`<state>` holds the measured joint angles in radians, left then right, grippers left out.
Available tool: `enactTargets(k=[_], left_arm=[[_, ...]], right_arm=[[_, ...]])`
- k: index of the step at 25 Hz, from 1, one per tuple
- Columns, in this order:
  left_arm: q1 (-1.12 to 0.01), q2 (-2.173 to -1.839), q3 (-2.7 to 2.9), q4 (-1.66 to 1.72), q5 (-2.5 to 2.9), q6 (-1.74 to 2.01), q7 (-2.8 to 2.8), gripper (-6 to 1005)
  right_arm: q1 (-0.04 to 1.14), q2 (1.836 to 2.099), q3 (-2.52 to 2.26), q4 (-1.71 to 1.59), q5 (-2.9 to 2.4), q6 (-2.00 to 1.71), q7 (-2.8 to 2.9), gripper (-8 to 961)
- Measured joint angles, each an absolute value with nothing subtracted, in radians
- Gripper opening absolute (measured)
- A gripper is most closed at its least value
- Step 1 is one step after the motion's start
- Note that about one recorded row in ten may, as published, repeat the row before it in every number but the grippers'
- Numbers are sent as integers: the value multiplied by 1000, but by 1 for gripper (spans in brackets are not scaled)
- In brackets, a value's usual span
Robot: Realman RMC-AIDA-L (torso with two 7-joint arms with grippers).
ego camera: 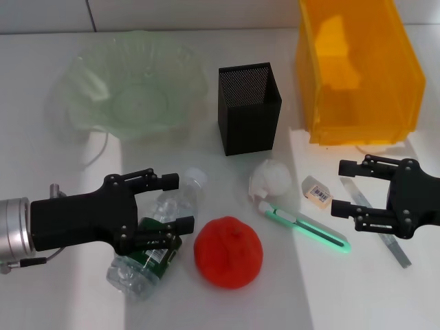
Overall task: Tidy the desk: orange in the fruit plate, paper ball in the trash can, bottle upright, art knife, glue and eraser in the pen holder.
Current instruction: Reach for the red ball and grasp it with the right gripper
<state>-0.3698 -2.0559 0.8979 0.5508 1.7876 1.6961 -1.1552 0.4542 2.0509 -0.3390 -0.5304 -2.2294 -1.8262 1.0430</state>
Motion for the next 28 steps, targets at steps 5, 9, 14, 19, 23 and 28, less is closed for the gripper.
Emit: enactTargets(k=[5,9,14,19,23,28], left_arm=[[-369,-2055,897,555,1788,1698,-1155,802],[-375,-2054,897,556,1792,1697,-1155,802],[-373,-2054,897,557,1788,1697,-1151,802],[-369,-2052,897,559,1789,1698,-1157,802],[-367,-2049,897,559,1792,1696,-1164,802],[-358,-2047,887,554,1792,1699,-1167,802]], right_arm=[[460,2051,-339,-528,-2229,-1827,1045,729],[461,2051,-373,-528,-2233,-1835,1059,727],[473,2053,-463,-542,-2230,-1865,1075,726],[503,2064,-516,-541,-2230,-1848,1080,724],[540,2080,-546,-519,-2231,-1796,1081,722],[594,2081,-560,-447,-2228,-1731,1082,720]])
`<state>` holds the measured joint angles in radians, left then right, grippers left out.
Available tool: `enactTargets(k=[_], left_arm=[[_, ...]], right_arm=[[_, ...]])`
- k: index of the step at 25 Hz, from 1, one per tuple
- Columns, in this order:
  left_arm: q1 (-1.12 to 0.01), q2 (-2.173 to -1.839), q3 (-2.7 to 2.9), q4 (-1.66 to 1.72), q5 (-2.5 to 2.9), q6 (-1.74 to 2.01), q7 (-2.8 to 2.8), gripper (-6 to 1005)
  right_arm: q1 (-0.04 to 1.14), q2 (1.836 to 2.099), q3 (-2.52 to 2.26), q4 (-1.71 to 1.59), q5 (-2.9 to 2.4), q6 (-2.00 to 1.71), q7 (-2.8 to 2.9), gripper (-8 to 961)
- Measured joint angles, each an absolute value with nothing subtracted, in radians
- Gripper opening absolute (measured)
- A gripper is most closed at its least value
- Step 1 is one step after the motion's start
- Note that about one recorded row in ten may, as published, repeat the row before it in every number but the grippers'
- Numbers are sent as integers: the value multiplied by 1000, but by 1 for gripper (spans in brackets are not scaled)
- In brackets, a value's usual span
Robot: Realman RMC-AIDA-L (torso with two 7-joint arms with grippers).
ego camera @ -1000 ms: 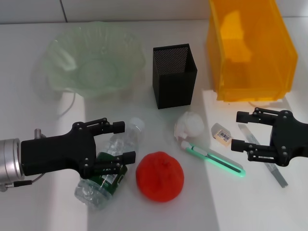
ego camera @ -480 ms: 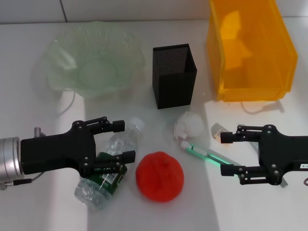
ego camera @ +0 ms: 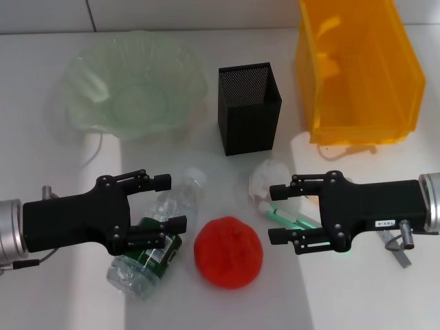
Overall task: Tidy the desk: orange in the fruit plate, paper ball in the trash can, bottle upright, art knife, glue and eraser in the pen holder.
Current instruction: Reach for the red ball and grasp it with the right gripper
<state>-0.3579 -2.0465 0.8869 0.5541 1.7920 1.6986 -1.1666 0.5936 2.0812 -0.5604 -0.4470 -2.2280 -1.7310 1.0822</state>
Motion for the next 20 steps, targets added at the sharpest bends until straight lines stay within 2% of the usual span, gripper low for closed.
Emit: enactTargets(k=[18,20], left_arm=[[-341,-2039,887,557,1786,1698,-1150,801],[-342,-2038,887,558,1787,1698,-1131,801]], right_arm=[[734,2089,-775,-295,-2225,-1483,1161,713],[734,2091,-779,-293,-2220,-1473,1157,654]])
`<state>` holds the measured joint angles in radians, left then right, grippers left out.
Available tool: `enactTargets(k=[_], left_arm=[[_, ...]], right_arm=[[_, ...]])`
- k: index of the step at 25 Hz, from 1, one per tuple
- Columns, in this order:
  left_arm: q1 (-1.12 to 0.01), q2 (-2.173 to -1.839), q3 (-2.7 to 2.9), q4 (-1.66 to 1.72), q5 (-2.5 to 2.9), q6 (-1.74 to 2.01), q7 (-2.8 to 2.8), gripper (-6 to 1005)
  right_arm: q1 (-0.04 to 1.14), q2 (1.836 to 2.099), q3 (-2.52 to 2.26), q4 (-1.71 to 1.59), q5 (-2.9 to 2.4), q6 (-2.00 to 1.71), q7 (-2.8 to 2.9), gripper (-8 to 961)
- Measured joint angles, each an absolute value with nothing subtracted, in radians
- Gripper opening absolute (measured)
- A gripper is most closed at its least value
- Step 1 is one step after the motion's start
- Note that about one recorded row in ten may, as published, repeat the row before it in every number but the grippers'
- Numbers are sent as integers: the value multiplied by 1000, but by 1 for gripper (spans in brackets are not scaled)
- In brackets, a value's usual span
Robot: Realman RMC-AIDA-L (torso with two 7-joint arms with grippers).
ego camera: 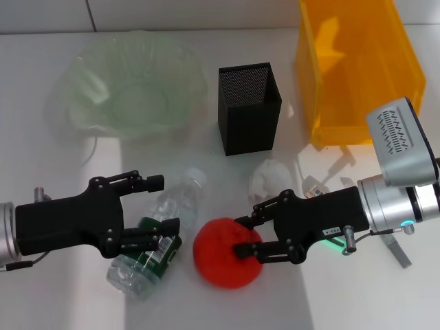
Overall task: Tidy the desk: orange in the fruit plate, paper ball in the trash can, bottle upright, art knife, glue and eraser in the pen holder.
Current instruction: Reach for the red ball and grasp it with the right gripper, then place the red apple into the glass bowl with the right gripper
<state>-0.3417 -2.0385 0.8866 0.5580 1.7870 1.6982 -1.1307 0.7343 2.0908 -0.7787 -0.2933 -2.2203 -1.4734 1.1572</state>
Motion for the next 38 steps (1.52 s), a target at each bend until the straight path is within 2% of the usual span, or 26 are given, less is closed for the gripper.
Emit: enactTargets(k=[4,9,14,24,28,33,38], left_arm=[[-330,-2047,878,558,1785,1700,-1049,801],[-329,-2051,874,558,1784,1701,-1037,801],[-330,-2052,863,558,1784,1700,-1036,801],[-329,-2053,847,558,1784,1701,-1035,801],[-328,-2052,837,557,1784,1701,-1035,801],[-324,-2056,836,556,1784,1701,-1035,801],[-321,-2062,836,549,1784,1699,-1029,801]], right_arm=[[723,2090,-780,-297,-2194,-1502,1137,535],[711,2087,-771,-313,-2182,-1528,1130,291],[682,2085,-771,-366,-2149,-1582,1136,145],[569,2080,-770,-574,-1961,-1743,1203,54],[547,2080,-770,-646,-1871,-1760,1241,46],[570,2080,-772,-713,-1729,-1673,1292,36],[677,2080,-788,-702,-1667,-1506,1334,43]])
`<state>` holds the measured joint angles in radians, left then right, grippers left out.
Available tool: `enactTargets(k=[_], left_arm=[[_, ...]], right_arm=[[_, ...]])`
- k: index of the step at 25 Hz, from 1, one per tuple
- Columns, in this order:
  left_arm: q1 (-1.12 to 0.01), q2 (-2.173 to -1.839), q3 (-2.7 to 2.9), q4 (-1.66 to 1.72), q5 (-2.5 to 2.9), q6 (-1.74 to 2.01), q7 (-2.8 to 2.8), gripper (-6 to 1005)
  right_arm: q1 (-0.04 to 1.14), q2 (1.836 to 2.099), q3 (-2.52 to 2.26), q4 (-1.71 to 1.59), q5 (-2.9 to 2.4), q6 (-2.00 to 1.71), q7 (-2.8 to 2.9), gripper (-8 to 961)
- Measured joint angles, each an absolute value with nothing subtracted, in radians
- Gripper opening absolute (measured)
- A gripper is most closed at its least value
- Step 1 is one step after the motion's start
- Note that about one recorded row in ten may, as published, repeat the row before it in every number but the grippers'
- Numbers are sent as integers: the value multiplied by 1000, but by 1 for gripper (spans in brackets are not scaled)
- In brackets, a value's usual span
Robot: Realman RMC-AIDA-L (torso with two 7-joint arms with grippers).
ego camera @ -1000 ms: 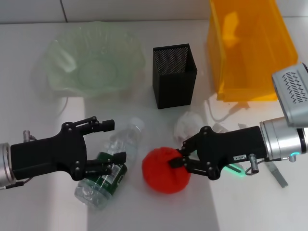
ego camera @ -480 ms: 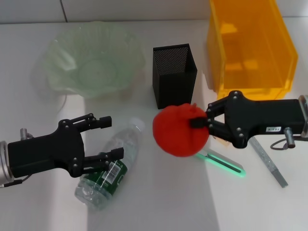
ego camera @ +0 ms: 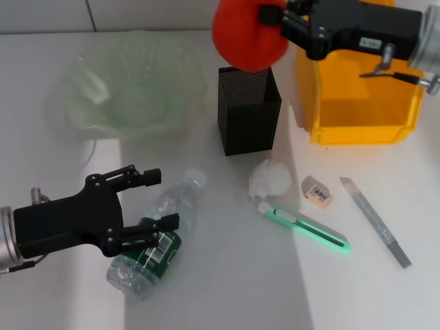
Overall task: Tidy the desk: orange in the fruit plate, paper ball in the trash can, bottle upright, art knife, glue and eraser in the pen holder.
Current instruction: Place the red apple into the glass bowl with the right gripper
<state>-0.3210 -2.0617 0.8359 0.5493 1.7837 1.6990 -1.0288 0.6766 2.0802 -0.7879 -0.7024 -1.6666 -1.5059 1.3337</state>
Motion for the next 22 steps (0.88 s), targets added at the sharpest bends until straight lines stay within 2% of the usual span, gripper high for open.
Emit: enactTargets(k=[14,22], left_arm=[[-319,-2066,838,534,1784,1700,-1000,801],[-321,-2068,843,532,1782,1701,-1000,801]], right_arm=[[1002,2082,-1145,-522,-1671,-995,1348,63],[1078,2087,-1253,-476,-1671,-837,1335,74]])
